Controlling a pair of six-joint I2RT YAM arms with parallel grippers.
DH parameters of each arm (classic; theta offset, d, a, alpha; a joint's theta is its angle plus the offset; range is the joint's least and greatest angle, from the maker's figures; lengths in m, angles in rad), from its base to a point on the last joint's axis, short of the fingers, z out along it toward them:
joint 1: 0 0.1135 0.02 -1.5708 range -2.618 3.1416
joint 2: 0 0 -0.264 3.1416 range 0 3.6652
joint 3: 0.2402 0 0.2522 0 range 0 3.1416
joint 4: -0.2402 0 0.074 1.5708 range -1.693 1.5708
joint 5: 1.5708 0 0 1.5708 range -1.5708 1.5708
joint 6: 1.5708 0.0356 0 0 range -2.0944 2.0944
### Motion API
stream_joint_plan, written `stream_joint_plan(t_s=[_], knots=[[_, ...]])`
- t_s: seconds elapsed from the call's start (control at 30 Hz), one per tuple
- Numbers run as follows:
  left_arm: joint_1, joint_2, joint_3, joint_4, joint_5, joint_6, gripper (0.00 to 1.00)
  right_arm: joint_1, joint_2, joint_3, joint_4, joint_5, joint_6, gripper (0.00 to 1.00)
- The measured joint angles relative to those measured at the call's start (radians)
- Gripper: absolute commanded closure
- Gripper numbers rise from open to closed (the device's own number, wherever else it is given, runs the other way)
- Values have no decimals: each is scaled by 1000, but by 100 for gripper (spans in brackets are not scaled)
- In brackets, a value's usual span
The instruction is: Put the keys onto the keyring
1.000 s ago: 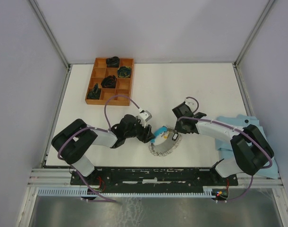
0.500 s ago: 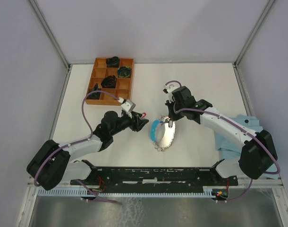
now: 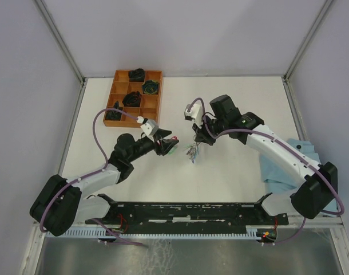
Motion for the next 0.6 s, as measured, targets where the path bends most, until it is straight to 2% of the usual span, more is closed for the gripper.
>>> stream_joint_plan(t_s=[0.2, 0.4, 0.6], knots=[[1, 2, 0, 58, 130, 45, 42, 4, -15, -1, -6, -99, -123, 99], [-2, 61, 0, 147, 275, 59, 42, 10, -17, -5, 3, -142, -152, 99], [-26, 103, 1, 176, 347, 104, 45, 17, -17, -25, 1, -170, -175, 99]])
